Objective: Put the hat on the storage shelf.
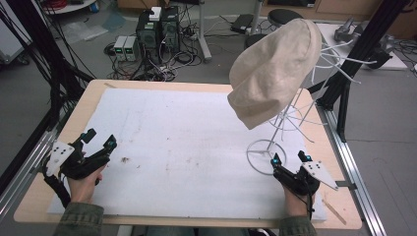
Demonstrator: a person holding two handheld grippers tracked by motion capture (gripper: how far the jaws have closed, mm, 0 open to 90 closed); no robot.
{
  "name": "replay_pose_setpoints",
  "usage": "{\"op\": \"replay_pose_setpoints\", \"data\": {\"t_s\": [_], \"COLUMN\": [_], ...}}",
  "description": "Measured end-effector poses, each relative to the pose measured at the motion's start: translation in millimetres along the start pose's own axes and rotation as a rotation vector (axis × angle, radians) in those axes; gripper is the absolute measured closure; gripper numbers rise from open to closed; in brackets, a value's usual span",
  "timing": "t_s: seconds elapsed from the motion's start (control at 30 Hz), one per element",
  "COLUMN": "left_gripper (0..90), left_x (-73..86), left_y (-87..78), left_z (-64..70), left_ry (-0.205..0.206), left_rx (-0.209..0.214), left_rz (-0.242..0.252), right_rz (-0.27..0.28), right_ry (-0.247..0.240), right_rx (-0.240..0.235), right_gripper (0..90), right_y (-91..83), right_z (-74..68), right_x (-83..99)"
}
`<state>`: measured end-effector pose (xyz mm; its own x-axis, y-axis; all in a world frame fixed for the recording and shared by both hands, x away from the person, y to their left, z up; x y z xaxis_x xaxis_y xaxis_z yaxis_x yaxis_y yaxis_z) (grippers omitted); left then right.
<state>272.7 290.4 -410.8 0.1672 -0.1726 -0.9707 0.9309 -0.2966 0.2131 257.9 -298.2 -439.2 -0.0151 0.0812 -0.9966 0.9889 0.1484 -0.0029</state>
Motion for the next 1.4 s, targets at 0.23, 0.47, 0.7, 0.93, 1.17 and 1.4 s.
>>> {"op": "replay_pose_setpoints", "data": {"t_s": [0.23, 0.47, 0.7, 0.93, 1.17, 1.4], "left_gripper": [22.4, 22.0, 21.7, 21.6, 21.6, 21.6], "left_x": [8.3, 10.0, 7.7, 7.2, 10.5, 9.9], "left_y": [-8.6, -13.5, -20.2, -23.0, -21.6, -21.8], "left_z": [-7.0, -10.1, -10.4, -13.1, -12.0, -10.4], "left_ry": [0.036, 0.017, 0.015, 0.004, -0.003, -0.001], "left_rx": [-0.095, -0.126, -0.138, -0.144, -0.136, -0.129], "left_rz": [-0.03, -0.04, -0.023, -0.019, -0.032, -0.039], "right_rz": [0.003, -0.001, 0.004, 0.001, -0.005, -0.004], "right_ry": [0.0, 0.008, 0.01, 0.012, 0.014, 0.011], "right_rx": [0.004, 0.006, 0.007, 0.007, 0.004, 0.004], "right_gripper": [12.3, 12.3, 12.3, 12.3, 12.3, 12.3], "right_y": [0.2, -0.2, -1.5, -1.7, -0.8, -0.9], "right_z": [0.9, 1.5, 1.4, 1.4, 2.0, 1.8], "right_x": [0.2, 0.3, -0.3, -0.3, 0.3, 0.1]}}
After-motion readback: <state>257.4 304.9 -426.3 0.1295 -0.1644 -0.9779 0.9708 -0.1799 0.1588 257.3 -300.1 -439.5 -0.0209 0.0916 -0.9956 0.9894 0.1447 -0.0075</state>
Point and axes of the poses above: each handheld gripper's, and its own axes: y roughly forward along the jaws, x roughly out of its underside, z roughly to its right, the point moved 1 cm from there along y, roughly forward along the jaws, and after that the axes turned 11 degrees about z, right-handed, at the moved point
